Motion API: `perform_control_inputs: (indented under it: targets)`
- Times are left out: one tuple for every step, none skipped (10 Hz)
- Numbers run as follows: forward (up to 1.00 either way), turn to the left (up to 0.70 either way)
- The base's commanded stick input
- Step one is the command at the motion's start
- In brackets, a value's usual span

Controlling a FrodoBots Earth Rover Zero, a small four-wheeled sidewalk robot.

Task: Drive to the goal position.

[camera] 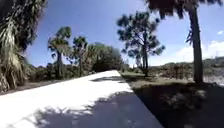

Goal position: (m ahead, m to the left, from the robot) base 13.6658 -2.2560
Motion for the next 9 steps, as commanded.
perform_control_inputs:
  targets:
    - [0.70,0.29]
    - [0.70,0.35]
    - [0.70,0.35]
    - [0.70,0.35]
    - [0.70,0.08]
    - [0.70,0.00]
    - [0.70,0.00]
    - [0.70,0.00]
    - [0.70,0.00]
